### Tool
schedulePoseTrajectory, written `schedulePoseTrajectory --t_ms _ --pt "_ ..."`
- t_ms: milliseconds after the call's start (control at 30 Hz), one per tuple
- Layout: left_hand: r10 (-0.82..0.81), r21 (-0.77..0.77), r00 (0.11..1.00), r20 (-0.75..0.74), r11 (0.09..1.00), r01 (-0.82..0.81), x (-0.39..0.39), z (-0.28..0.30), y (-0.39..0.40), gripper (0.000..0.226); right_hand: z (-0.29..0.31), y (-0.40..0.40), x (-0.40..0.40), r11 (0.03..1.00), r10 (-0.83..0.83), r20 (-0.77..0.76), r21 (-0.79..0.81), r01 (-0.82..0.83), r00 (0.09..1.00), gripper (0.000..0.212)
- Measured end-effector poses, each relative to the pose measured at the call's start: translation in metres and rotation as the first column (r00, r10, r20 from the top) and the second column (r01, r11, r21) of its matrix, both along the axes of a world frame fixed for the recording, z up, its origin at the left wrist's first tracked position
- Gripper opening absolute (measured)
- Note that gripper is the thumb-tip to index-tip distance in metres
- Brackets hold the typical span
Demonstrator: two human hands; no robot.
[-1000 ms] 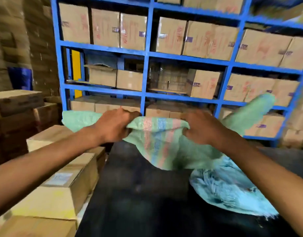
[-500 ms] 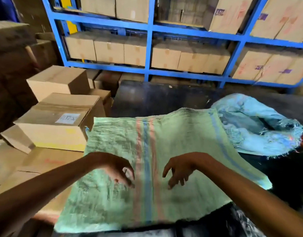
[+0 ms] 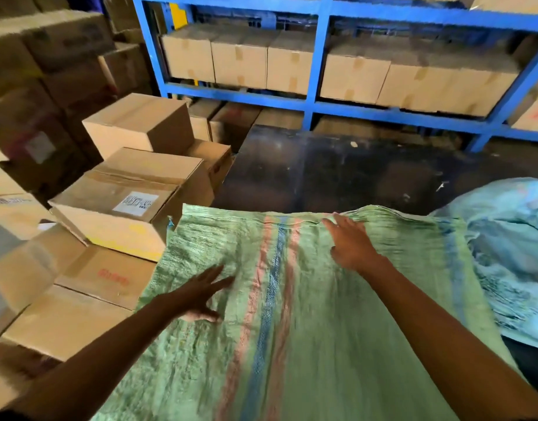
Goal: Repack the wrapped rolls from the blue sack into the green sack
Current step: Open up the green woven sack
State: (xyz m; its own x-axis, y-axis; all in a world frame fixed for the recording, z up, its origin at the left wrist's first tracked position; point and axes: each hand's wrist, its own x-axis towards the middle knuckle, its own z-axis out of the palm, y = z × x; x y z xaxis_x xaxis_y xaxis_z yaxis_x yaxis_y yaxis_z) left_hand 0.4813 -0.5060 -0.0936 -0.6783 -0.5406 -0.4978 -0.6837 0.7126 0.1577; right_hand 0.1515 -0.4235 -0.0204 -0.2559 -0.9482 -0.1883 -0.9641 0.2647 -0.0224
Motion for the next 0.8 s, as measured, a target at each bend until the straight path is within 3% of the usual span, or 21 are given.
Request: schedulePoseTrajectory --t_ms 133,267,333,400,467,533,667,733,800 --pt "-0.046 -0.03 0.999 0.003 0.999 0.046 0.018 -0.002 -0.018 0.102 -0.015 -0.026 -0.032 0.992 -0.111 -0.126 -0.075 0.102 0.986 0.079" --pt "0.041 -0.001 0.999 -0.008 0.999 -0.041 0.012 0.013 -0.026 0.094 -0.01 -0.017 -0.031 0.997 -0.064 -0.169 -0.044 0.058 0.984 0.046" --pt "0.096 -0.074 0.986 -0.134 0.992 -0.107 -0.003 0.022 -0.024 0.077 0.002 -0.007 -0.017 0.997 -0.014 -0.1 -0.072 0.007 0.995 0.046" --pt "0.068 -0.215 0.952 -0.298 0.967 -0.136 -0.02 0.035 -0.018 0.077 0.02 0.008 0.003 0.994 0.04 0.024 -0.103 -0.037 0.999 0.037" --pt "-0.009 -0.32 0.893 -0.45 0.935 -0.152 -0.038 0.051 -0.013 0.088 0.043 0.027 0.025 0.989 0.122 0.099 -0.1 -0.112 0.988 0.015" --pt "-0.156 -0.428 0.855 -0.494 0.9 -0.082 -0.05 0.069 -0.005 0.091 0.064 0.05 0.049 0.979 0.206 0.18 -0.052 -0.199 0.962 0.019" --pt "-0.464 -0.625 0.8 -0.38 0.766 0.147 -0.049 0.089 0.015 0.043 0.088 0.099 0.084 0.954 0.294 0.205 -0.002 -0.3 0.934 0.032" --pt "-0.427 -0.493 0.805 -0.412 0.847 0.197 -0.039 0.094 0.042 0.029 0.097 0.122 0.091 0.957 0.269 0.22 0.05 -0.286 0.938 0.03" --pt "-0.348 -0.266 0.861 -0.37 0.928 0.261 -0.028 0.083 0.073 0.033 0.101 0.143 0.095 0.934 0.261 0.242 0.183 -0.308 0.934 0.018"
